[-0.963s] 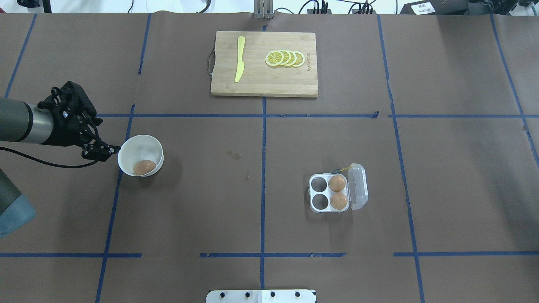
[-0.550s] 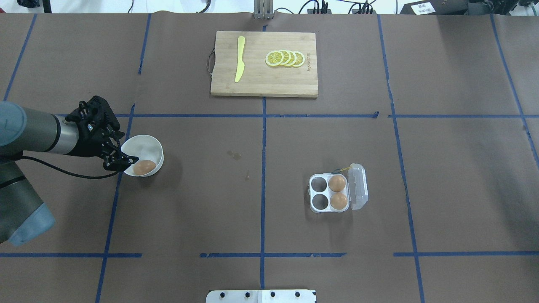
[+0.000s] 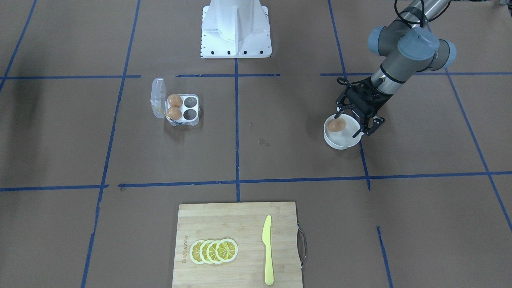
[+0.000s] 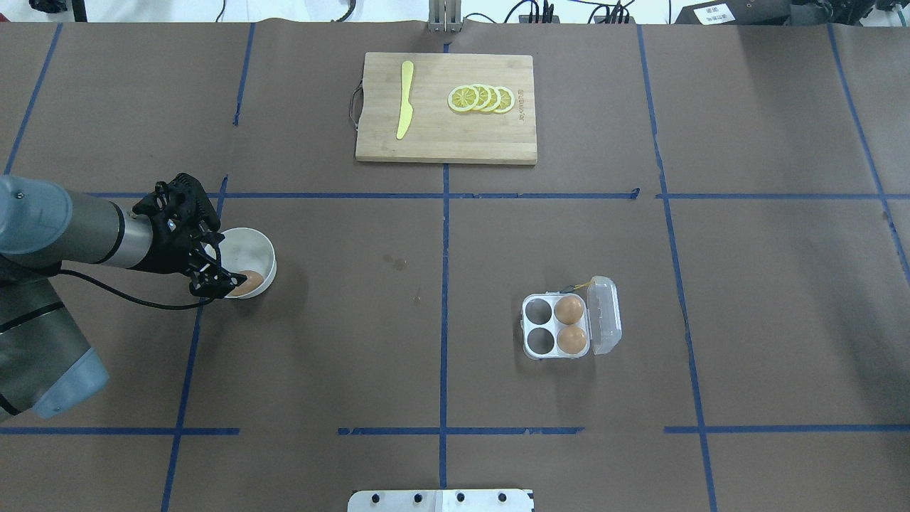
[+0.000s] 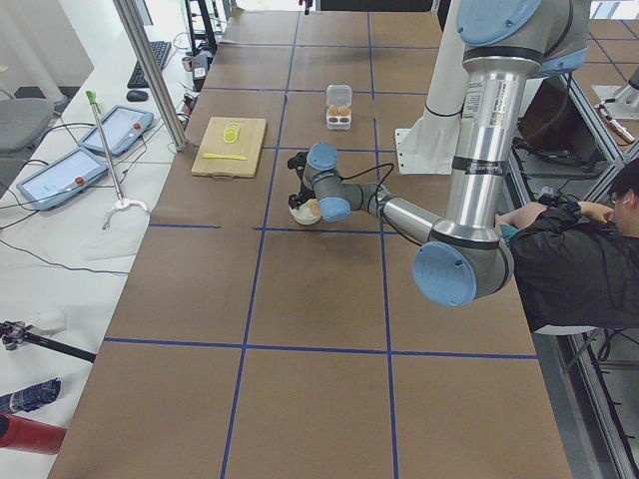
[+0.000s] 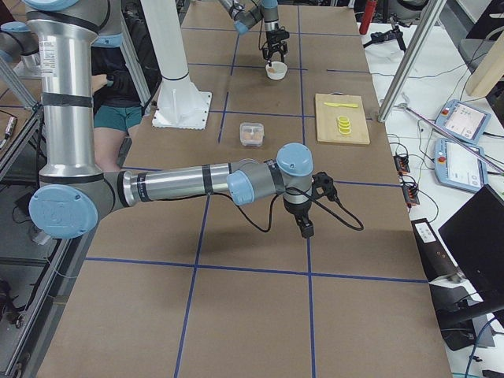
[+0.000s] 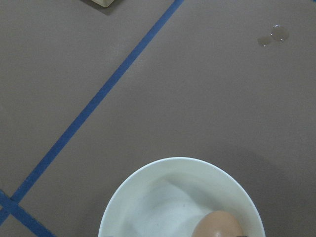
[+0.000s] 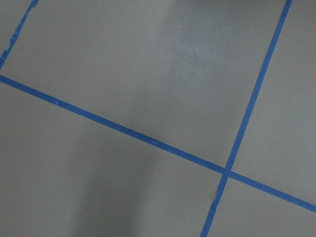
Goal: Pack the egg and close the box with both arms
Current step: 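Reach the left gripper down into the white bowl toward the brown egg, then close the left gripper on the brown egg and lift it from the bowl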
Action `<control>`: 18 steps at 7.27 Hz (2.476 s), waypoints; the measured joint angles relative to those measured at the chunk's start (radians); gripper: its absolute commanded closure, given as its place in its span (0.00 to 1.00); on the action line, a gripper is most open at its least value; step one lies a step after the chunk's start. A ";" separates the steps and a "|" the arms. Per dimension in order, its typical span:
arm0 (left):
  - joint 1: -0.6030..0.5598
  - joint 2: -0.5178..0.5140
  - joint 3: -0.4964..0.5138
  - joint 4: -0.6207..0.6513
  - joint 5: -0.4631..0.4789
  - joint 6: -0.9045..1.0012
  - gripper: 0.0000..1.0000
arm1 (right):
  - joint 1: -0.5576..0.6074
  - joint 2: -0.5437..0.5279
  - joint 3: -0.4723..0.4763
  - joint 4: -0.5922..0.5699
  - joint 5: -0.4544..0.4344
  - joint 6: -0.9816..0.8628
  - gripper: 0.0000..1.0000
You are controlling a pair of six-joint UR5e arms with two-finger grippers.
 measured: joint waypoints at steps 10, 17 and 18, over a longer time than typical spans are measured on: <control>0.046 -0.011 0.032 0.000 -0.002 0.000 0.18 | 0.000 -0.004 -0.007 0.000 0.000 0.000 0.00; 0.056 -0.020 0.051 0.009 -0.003 0.002 0.32 | 0.000 -0.004 -0.005 0.000 0.000 0.000 0.00; 0.056 -0.019 0.052 0.010 -0.004 0.002 0.43 | 0.000 -0.004 -0.004 0.000 -0.001 0.000 0.00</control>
